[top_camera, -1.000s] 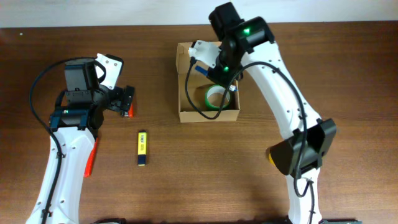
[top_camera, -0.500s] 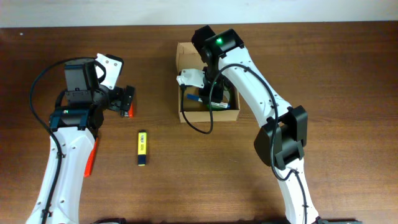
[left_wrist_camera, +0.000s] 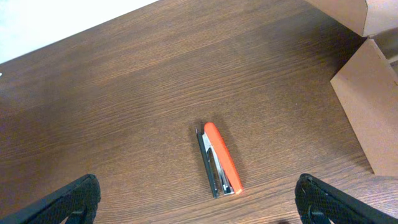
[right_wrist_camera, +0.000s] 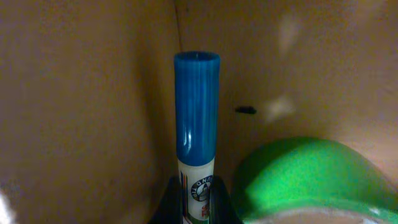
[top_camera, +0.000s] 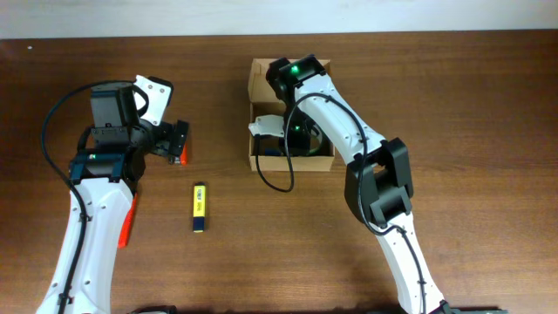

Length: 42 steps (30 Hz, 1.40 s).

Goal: Pack container
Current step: 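Carry the blue marker into the box and release it, then move the right gripper to the yellow tape roll and grasp it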

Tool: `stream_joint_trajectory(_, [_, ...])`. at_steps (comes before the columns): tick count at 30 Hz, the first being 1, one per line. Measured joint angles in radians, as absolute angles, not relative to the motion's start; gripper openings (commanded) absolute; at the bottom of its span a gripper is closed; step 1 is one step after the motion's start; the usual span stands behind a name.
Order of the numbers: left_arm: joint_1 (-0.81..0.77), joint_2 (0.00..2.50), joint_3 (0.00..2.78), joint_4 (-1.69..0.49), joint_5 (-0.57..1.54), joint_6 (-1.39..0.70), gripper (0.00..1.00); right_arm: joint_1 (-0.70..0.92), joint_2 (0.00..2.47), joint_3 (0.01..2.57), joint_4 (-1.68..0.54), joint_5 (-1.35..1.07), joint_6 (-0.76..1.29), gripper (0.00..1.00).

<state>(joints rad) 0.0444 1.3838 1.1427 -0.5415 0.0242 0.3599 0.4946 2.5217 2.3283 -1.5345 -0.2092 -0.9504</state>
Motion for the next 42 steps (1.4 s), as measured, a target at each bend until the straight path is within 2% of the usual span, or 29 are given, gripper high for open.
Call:
stream_joint_trajectory(1, [0.044, 1.384, 1.143, -0.542, 0.025, 0.36, 1.0, 0.495, 2.523, 2.325, -1.532, -0.209, -0.95, 0.2])
stream_joint_trajectory(2, [0.044, 1.384, 1.143, -0.542, 0.024, 0.36, 0.99, 0.495, 2.523, 2.324, -1.53, -0.21, -0.945, 0.31])
stream_joint_trajectory(7, [0.044, 1.384, 1.143, -0.542, 0.025, 0.36, 1.0, 0.488, 2.523, 2.324, -1.511, -0.22, -0.915, 0.54])
stream_joint_trajectory(8, [0.044, 1.384, 1.143, -0.542, 0.025, 0.36, 1.0, 0.487, 2.523, 2.326, -1.512, -0.224, -0.903, 0.62])
stream_joint_trajectory(11, [0.044, 1.384, 1.143, -0.542, 0.024, 0.36, 0.99, 0.484, 2.523, 2.355, -1.507, -0.227, -0.86, 0.69])
stream_joint_trajectory(13, [0.044, 1.384, 1.143, -0.542, 0.024, 0.36, 1.0, 0.48, 2.522, 2.424, -1.514, -0.227, -0.805, 0.83])
stream_joint_trajectory(16, [0.044, 1.384, 1.143, -0.542, 0.024, 0.36, 1.0, 0.48, 2.503, 2.586, -1.519, -0.214, -0.707, 0.84])
stream_joint_trajectory(18, [0.044, 1.384, 1.143, -0.542, 0.024, 0.36, 1.0, 0.48, 2.457, 2.639, -1.52, -0.199, -0.634, 0.77])
stream_joint_trajectory(20, [0.044, 1.384, 1.143, -0.542, 0.025, 0.36, 0.99, 0.48, 2.398, 2.647, -1.523, -0.135, -0.521, 0.53])
stream_joint_trajectory(21, [0.044, 1.384, 1.143, -0.542, 0.025, 0.36, 0.99, 0.479, 2.378, 2.647, -1.537, -0.097, -0.453, 0.45])
stream_joint_trajectory(23, [0.044, 1.384, 1.143, -0.542, 0.024, 0.36, 1.0, 0.474, 2.349, 2.648, -1.574, -0.033, -0.363, 0.39])
stream_joint_trajectory(28, [0.044, 1.384, 1.143, -0.542, 0.024, 0.36, 1.0, 0.387, 2.22, 2.612, -1.66, 0.091, -0.134, 0.4])
stream_joint_trajectory(29, [0.044, 1.384, 1.143, -0.542, 0.024, 0.36, 1.0, 0.349, 2.109, 2.518, -1.649, 0.101, -0.104, 0.42])
stream_joint_trajectory(30, [0.044, 1.384, 1.143, -0.542, 0.024, 0.361, 1.0, 0.325, 2.032, 2.448, -1.623, 0.107, -0.091, 0.49])
stream_joint_trajectory(32, [0.044, 1.384, 1.143, -0.537, 0.024, 0.366, 0.99, 0.248, 1.756, 2.152, -1.585, 0.116, -0.068, 0.61])
stream_joint_trajectory(36, [0.044, 1.385, 1.145, -0.533, 0.021, 0.368, 1.0, 0.13, 1.476, 1.802, -1.602, 0.106, -0.029, 0.62])
stream_joint_trajectory(38, [0.044, 1.385, 1.145, -0.532, 0.021, 0.368, 0.99, 0.117, 1.435, 1.654, -1.584, 0.096, -0.015, 0.62])
stream_joint_trajectory(42, [0.044, 1.385, 1.145, -0.532, 0.021, 0.371, 1.0, 0.117, 1.409, 1.314, -1.386, 0.014, 0.017, 0.62])
